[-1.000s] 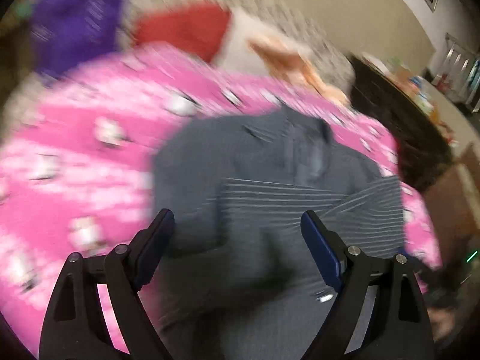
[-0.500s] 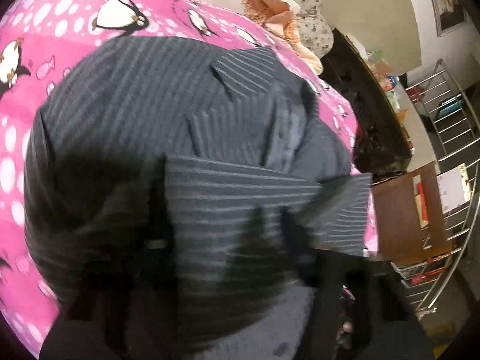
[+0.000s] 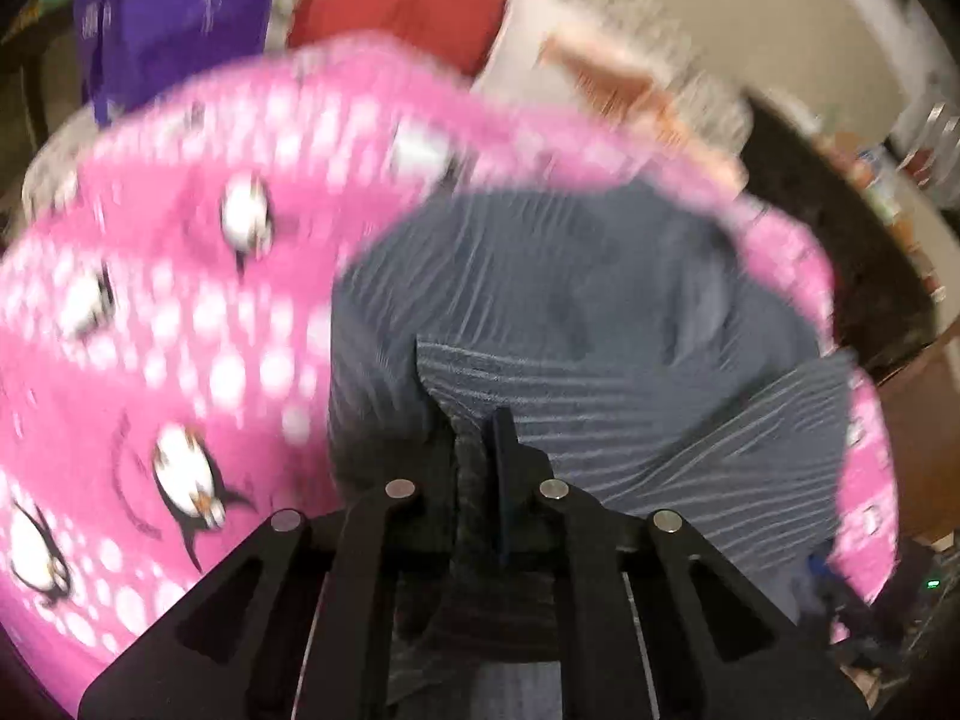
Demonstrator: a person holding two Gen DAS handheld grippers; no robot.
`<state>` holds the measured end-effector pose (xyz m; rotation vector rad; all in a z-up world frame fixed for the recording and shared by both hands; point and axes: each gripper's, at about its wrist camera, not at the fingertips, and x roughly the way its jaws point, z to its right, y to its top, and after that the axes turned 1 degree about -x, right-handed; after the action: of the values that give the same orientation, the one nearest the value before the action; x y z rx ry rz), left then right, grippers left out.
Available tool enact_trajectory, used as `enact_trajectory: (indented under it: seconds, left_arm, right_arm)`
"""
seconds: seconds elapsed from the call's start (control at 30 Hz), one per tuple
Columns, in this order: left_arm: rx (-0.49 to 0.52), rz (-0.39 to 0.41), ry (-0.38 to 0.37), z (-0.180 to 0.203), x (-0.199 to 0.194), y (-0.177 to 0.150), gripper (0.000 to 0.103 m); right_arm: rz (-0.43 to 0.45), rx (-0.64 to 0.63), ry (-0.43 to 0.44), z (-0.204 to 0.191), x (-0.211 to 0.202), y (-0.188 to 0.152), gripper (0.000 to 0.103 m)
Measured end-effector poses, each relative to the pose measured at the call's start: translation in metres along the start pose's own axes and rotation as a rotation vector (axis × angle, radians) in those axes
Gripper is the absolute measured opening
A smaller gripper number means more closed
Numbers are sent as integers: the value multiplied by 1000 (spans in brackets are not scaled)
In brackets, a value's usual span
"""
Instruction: Fold large clothes
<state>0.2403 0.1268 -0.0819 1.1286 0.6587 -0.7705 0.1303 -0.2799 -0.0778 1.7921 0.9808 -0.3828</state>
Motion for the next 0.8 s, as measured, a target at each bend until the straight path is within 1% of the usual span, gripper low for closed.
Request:
enact_trajectory:
  seconds: [0.03, 0.07, 0.1, 0.13, 0.2, 0.23, 0.27, 0.3, 0.37, 0.4, 0.43, 0.47, 0.5, 0.53, 0.57, 0.6, 0.63, 0.67, 0.7, 0.77, 0.8]
  left_arm:
    - [9, 0, 3, -1, 0, -5, 7]
    - [19, 17, -1, 0, -5, -6, 9]
    - [37, 47, 7, -1, -14, -7, 12]
    - [48, 70, 23, -3, -21, -6, 12]
    - [53, 149, 78, -6, -41, 1, 12]
    - [36, 180, 84, -8, -49, 6, 13]
    - [11, 203, 78, -9, -57, 11, 23]
    - [-1, 215, 60, -6, -60, 14, 37]
    - [-2, 232, -9, 10, -57, 17, 50]
    - [18, 224, -49, 21, -50, 14, 50]
    - [42, 200, -74, 33, -41, 11, 50]
    - [66, 173, -88, 42, -32, 6, 50]
    - [94, 157, -86, 51, -22, -2, 50]
    - [125, 150, -54, 59, -11, -9, 50]
    - [154, 150, 3, 62, -1, -15, 50]
    - [174, 149, 85, 60, 14, -23, 50]
    - [175, 145, 113, 55, 23, -26, 50]
    - [184, 152, 119, 50, 31, -30, 50]
    - [193, 169, 119, 48, 33, -33, 50]
    - [211, 179, 143, 51, 32, -33, 50]
    - [220, 175, 151, 53, 36, -32, 50]
  right_arm:
    - [-11, -12, -11, -2, -2, 1, 66]
    - [-28, -28, -22, -6, -5, 2, 66]
    - [-42, -42, -23, -9, -8, 4, 65]
    - [-50, -62, -16, -11, -14, 7, 65]
    - [-36, -118, -27, -18, -25, 17, 65]
    - [-12, -159, -47, -24, -30, 26, 65]
    - [17, -193, -68, -29, -33, 33, 65]
    - [44, -227, -91, -35, -36, 44, 65]
    - [66, -276, -111, -48, -30, 66, 65]
    - [67, -297, -130, -55, -21, 79, 64]
    - [55, -295, -129, -58, -13, 88, 61]
    - [40, -283, -106, -59, -3, 97, 49]
    - [27, -265, -79, -60, 7, 103, 45]
    - [3, -251, -72, -58, 21, 105, 45]
    - [-30, -249, -79, -54, 35, 105, 44]
    - [-83, -244, -95, -45, 52, 101, 38]
    - [-137, -217, -125, -29, 70, 95, 32]
    - [-167, -204, -132, -17, 79, 89, 22]
    - [-135, -203, -103, -10, 77, 87, 17]
    - [-143, -153, -71, 0, 71, 90, 15]
    - [-158, -152, -69, 0, 69, 94, 15]
